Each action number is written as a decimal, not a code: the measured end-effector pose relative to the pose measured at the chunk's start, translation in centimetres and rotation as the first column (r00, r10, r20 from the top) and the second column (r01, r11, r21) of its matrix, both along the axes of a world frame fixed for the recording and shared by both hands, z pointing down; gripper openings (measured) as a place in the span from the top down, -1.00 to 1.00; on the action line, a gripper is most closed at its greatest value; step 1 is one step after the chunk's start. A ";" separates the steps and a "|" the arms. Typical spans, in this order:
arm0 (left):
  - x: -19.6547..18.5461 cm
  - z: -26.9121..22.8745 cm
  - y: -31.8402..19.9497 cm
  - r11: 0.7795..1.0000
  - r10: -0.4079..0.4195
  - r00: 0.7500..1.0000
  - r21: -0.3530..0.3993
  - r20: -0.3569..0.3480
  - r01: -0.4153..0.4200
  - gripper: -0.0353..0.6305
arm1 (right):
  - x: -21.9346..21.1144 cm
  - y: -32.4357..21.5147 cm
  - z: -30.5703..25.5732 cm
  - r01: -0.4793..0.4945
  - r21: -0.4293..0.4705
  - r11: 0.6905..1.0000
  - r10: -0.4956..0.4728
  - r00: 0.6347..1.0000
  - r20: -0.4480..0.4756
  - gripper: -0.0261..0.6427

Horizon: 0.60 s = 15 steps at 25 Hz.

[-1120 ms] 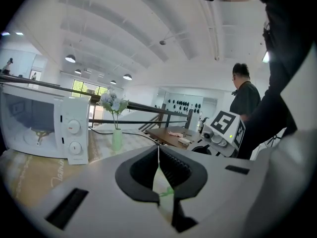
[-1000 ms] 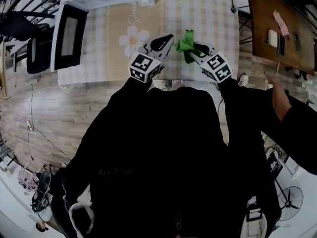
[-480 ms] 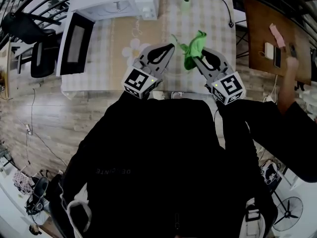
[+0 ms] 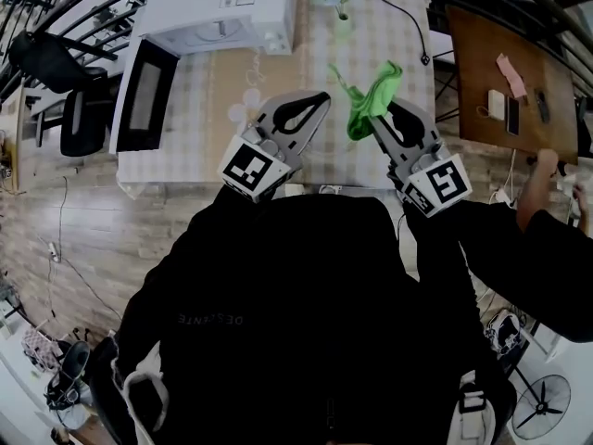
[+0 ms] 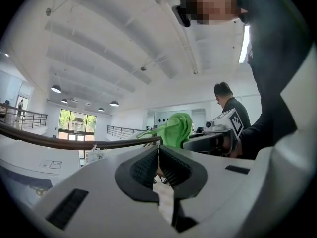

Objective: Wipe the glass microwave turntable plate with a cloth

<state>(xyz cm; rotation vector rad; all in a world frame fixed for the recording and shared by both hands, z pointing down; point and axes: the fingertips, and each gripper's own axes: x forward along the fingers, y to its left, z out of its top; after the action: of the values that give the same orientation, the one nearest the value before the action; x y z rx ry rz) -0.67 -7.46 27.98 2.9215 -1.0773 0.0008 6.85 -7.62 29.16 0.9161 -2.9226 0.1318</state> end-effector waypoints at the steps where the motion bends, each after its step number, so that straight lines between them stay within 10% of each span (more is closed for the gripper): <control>1: 0.1 -0.4 0.1 1.000 0.003 1.000 -0.007 -0.004 -0.003 0.83 | 0.1 0.1 -0.5 -0.003 0.010 1.000 0.003 1.000 0.003 0.56; 15: 0.7 -0.9 0.6 1.000 0.019 0.999 -0.003 0.031 -0.019 0.83 | 0.5 0.3 -1.0 -0.035 0.034 0.999 0.035 0.999 -0.004 0.56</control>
<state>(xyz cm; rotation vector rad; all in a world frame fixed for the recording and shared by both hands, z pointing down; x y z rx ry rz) 0.06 -6.88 27.12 2.9393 -1.0522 0.0479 7.38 -7.29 28.18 0.9720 -2.9141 0.0823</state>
